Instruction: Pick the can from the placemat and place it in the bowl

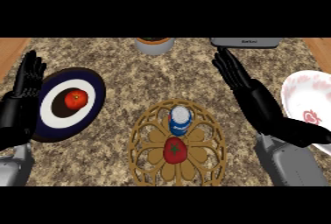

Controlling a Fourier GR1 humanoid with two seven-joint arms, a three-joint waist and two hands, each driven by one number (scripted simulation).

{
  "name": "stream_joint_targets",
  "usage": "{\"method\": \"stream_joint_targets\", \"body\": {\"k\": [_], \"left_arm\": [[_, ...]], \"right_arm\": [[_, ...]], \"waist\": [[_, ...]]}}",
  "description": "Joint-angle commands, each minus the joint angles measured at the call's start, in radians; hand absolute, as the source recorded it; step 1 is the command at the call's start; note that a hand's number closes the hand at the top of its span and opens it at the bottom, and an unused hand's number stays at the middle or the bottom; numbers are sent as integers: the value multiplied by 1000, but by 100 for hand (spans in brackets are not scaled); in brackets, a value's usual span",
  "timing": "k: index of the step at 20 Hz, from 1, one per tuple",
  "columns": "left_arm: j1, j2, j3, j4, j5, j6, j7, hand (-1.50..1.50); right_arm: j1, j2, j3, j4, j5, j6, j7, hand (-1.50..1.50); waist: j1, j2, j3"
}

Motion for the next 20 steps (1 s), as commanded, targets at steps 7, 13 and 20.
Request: {"method": "stream_joint_targets", "body": {"k": [7, 13, 20], "left_arm": [[35, -89, 1, 23, 175, -72, 106, 0], [33, -106, 38, 34, 312, -153, 163, 0], [53, -102, 50, 23, 334, -179, 176, 0]], "right_arm": [[4, -152, 30, 200, 331, -231, 345, -150], [-36, 63, 32, 237, 555, -662, 569, -150], [-282, -84, 100, 271, 667, -319, 942, -150]], "waist": [[-49, 36, -44], [-17, 19, 5], [-12, 16, 5]]}}
